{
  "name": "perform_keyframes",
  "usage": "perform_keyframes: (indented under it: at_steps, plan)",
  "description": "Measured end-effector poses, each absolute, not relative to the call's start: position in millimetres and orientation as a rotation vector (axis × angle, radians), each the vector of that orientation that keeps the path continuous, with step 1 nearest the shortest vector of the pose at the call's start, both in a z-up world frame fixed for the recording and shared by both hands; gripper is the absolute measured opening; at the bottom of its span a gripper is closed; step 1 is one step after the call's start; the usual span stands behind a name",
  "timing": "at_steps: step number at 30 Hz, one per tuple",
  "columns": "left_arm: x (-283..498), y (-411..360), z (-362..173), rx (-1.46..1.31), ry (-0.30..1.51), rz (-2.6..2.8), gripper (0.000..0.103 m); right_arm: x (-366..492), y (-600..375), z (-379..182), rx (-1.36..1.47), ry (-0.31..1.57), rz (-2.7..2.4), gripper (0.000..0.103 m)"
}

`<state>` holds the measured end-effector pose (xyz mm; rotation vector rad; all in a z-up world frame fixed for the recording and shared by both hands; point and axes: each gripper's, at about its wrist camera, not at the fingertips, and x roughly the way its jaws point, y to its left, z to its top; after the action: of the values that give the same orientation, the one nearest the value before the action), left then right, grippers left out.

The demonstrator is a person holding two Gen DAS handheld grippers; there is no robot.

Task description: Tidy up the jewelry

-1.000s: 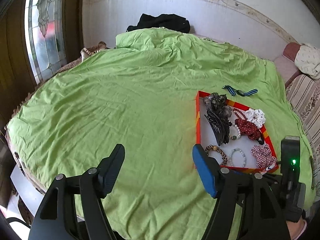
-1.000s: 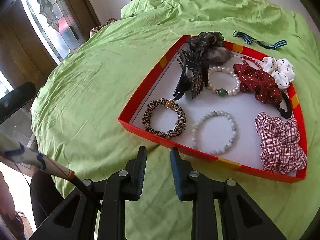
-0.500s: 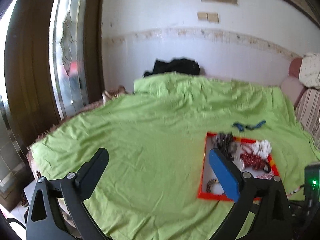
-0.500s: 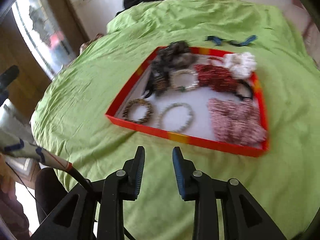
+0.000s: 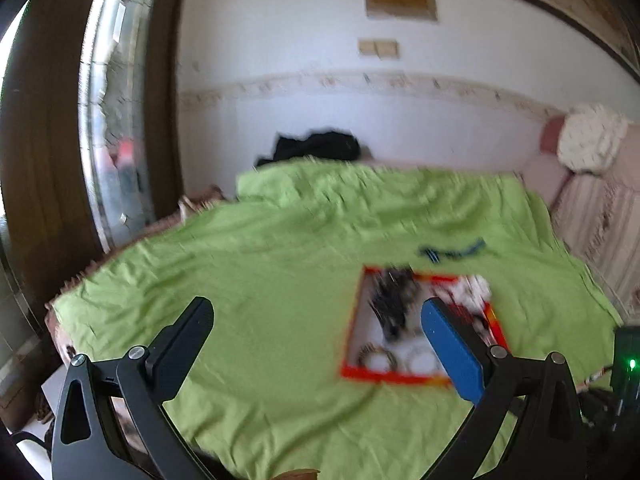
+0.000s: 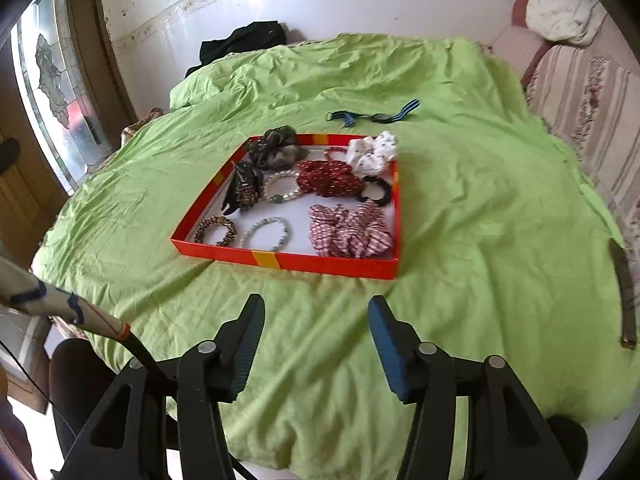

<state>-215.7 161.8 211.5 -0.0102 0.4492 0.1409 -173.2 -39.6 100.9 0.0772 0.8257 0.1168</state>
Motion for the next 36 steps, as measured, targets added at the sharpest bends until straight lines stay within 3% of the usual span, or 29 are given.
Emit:
perform_keyframes:
  at_steps: [13,36]
  plan:
    - [-222.0,141.6,162.7,-0.034,0.723,0.086,0.103,-197.3,-48.9,107.7,0.072,0.803,0.038,0.064]
    - [-216.1,145.7,136.6,-0.043,0.838,0.088,0.103,-197.8,-43.0,103.0,0.012,0.812,-0.043,0.067]
